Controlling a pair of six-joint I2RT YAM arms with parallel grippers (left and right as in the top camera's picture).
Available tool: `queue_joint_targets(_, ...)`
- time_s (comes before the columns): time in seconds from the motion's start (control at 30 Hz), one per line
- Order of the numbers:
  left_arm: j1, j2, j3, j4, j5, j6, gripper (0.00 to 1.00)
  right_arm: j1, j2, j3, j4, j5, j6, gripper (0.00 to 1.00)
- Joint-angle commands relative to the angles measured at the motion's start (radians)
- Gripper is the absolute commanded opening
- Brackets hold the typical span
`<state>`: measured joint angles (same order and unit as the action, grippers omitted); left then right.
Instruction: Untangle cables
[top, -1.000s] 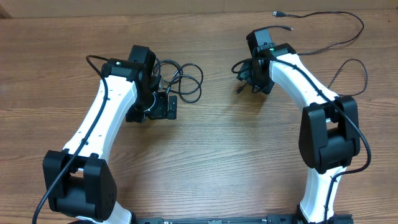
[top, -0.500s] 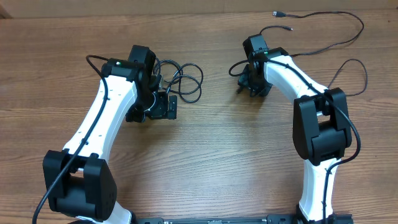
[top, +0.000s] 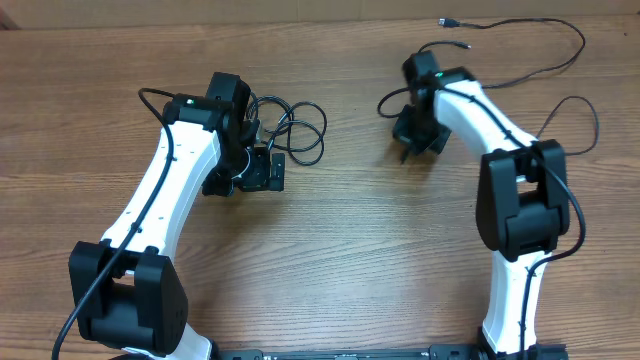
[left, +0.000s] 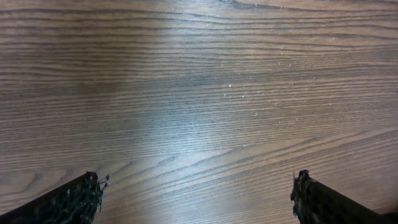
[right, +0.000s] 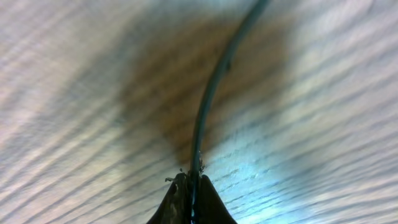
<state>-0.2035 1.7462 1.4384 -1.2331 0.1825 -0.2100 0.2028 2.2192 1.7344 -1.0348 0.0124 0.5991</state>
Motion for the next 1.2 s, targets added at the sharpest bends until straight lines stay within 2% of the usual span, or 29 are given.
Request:
queue_joint_targets(0.0,-0.007,0.001,-0.003,0.003,-0.007,-0.013,1.00,-0.037,-0.034,0.089,-0.015,-0.120,-0.261,0.04)
queue_joint_targets(0.1,-0.007,0.001,-0.003,0.012,-0.007,-0.014,0.99,-0.050,-0.061,0.145,-0.074,-0.180,-0.418,0.04)
queue_joint_targets(0.43,-0.007,0.000,-0.003,0.014,-0.006,-0.014,1.00,-0.034,-0.108,0.229,-0.183,-0.178,-0.776,0.04)
queue_joint_targets(0.7,-0.007,0.001,-0.003,0.004,-0.006,-0.014,1.00,-0.077,-0.108,0.229,-0.253,-0.140,-0.708,0.04)
queue_joint_targets(1.17,-0.007,0.001,-0.003,0.002,-0.006,-0.014,0.99,-0.258,-0.108,0.187,-0.316,-0.159,-0.630,0.04)
